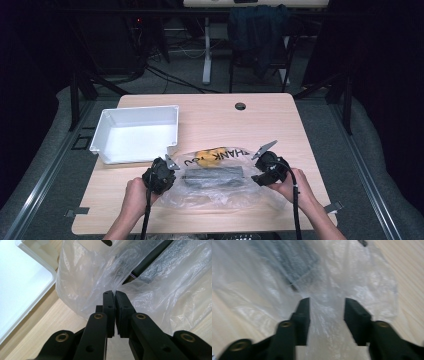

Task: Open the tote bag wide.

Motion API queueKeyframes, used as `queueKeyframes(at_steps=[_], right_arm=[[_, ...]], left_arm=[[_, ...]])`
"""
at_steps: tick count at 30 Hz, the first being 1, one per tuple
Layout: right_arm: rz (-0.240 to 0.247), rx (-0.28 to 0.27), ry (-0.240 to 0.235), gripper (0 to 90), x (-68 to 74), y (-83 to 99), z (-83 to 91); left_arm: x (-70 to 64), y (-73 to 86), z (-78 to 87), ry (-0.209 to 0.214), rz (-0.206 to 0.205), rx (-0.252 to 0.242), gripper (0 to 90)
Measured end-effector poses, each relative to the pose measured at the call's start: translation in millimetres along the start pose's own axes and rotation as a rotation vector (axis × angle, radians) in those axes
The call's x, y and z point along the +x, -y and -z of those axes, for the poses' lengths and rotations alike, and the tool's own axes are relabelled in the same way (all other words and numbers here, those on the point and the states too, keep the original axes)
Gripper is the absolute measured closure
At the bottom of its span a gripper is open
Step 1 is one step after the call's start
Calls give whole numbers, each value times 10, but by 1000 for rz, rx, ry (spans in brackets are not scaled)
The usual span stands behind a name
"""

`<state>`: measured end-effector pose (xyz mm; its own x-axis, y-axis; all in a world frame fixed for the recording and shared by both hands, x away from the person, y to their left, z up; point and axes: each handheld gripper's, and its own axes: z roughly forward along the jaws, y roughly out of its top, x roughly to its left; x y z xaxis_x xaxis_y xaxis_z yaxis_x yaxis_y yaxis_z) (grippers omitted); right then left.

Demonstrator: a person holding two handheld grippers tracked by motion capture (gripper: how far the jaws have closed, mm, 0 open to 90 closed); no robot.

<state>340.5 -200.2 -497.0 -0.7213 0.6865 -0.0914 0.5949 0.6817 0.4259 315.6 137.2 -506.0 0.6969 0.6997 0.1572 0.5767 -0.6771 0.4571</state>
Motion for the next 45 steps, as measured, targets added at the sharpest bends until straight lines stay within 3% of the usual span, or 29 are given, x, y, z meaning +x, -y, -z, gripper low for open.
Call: queueKeyframes(at_steps=[4,7,10,14,17,19,23,26,28,31,36,41,45], right_arm=[[-4,16,26,859,-44,-22,-47],[-19,-2,23,885,-42,-17,-104],[-4,-17,-11,609,-38,-19,-26],[27,-57,-48,448,40,-10,49],[50,-25,-28,390,57,-10,3],[49,-11,8,428,61,-9,-53],[31,0,51,721,21,-24,-101],[35,9,62,855,17,-50,-147],[42,11,79,878,11,-79,-177],[2,-19,94,884,-32,-143,-227],[-60,33,64,881,-120,-168,-428],[-43,85,59,893,-135,-145,-470],[-13,122,21,890,-105,-96,-433]], left_arm=[[16,-12,-3,-11,4,-11,880],[28,-20,12,-17,18,-28,884],[40,-18,33,-21,27,-42,884],[55,-25,66,-24,44,-72,884],[55,-37,96,-37,47,-93,884],[62,-42,98,-37,45,-92,883],[65,-44,79,-34,50,-97,880],[44,-60,68,-37,35,-89,881],[33,-69,47,-56,32,-92,882],[58,-79,-13,-73,38,-80,883],[115,-102,-204,-42,59,-21,880],[78,-118,-369,-21,37,55,880],[13,-72,-353,11,1,94,873]])
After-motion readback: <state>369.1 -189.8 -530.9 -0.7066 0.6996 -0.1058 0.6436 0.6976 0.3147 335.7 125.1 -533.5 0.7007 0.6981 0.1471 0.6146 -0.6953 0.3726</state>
